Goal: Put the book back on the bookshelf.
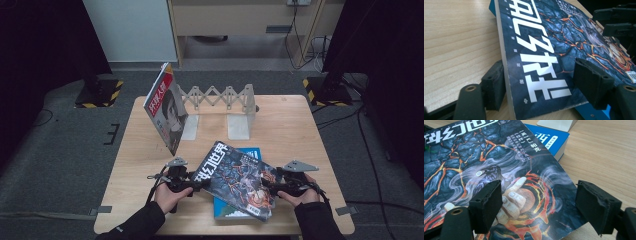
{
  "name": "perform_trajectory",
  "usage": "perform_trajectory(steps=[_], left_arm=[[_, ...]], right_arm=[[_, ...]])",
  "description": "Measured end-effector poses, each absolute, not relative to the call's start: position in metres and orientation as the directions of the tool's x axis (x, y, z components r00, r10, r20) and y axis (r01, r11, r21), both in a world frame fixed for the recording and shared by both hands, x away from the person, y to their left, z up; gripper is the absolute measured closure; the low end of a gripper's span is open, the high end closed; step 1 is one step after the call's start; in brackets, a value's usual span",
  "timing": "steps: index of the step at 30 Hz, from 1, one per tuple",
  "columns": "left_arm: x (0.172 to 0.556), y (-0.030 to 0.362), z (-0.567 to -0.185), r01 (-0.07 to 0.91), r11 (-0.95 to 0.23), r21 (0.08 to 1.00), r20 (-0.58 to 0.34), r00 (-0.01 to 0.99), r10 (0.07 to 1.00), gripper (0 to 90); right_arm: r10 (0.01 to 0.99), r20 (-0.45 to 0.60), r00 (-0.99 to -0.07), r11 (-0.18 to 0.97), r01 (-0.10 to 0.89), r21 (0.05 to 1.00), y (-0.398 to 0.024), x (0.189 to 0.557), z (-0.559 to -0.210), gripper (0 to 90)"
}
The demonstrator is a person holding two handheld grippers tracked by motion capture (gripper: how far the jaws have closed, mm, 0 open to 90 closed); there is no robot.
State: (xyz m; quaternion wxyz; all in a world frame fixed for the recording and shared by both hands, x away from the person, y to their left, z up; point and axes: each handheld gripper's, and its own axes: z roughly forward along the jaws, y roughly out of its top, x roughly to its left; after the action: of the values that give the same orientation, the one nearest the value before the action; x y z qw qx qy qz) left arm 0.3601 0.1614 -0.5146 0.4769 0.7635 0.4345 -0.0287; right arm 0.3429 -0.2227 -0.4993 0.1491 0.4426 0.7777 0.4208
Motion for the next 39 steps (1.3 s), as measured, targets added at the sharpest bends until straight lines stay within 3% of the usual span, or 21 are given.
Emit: perform_trajectory(steps=[10,17,22,29,39], left_arm=[[0.361,0.157,-0.523,0.732,-0.142,0.666,-0.535,0.602,0.593,22.0],[0.36,0.162,-0.502,0.699,-0.133,0.702,-0.516,0.629,0.582,35.1],[0.362,0.156,-0.487,0.666,-0.124,0.736,-0.495,0.654,0.572,38.7],[0.366,0.143,-0.486,0.688,-0.137,0.713,-0.522,0.651,0.551,42.0],[0.37,0.146,-0.476,0.736,-0.082,0.672,-0.585,0.595,0.551,59.7]], right_arm=[[0.814,0.142,-0.564,0.252,0.561,0.788,-0.223,0.344,-0.5,21.7],[0.816,0.148,-0.559,0.244,0.564,0.789,-0.223,0.343,-0.5,21.8],[0.819,0.162,-0.55,0.227,0.571,0.789,-0.225,0.344,-0.501,21.8],[0.819,0.161,-0.551,0.226,0.568,0.792,-0.224,0.344,-0.502,21.9],[0.818,0.187,-0.544,0.207,0.582,0.786,-0.225,0.345,-0.502,21.8]])
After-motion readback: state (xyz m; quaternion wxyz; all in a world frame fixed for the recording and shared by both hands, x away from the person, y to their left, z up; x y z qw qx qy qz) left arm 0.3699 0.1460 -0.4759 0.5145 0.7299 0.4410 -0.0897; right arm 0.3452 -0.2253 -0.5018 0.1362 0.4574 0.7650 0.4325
